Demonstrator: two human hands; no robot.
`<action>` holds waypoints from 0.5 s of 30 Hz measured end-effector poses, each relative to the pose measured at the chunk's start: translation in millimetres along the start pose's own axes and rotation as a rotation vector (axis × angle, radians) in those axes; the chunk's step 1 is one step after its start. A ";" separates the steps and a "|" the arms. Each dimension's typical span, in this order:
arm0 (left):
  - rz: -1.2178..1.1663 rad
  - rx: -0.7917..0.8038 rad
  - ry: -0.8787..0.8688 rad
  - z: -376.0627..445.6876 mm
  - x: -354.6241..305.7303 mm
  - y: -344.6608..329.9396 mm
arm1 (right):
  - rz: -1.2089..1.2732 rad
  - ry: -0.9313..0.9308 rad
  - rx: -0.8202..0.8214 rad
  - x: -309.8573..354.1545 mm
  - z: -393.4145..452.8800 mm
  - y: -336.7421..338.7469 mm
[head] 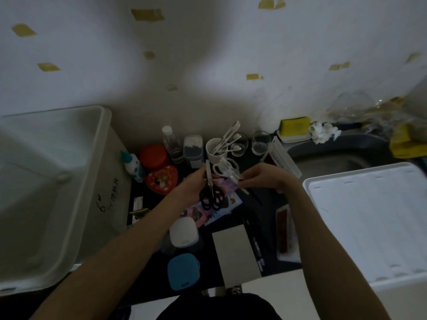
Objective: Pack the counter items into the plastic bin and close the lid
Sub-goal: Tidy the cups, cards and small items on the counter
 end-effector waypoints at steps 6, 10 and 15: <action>0.032 0.102 0.082 -10.8 3.4 7.0 | -0.104 0.124 0.277 39.1 -10.7 0.9; 0.154 0.210 0.148 -21.4 7.1 3.6 | -0.161 0.124 0.256 50.2 -1.5 3.2; 0.176 0.273 0.131 -33.5 9.1 0.8 | -0.196 0.155 0.211 57.5 4.9 8.3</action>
Point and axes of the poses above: each hand's wrist, its own z-axis towards the middle knuckle, its own y-axis out of the back of the hand, x = y × z, the point moved 2 cm from there along z, towards the middle knuckle, and after that the axes turned 11 degrees about x, right-handed, at the moved point
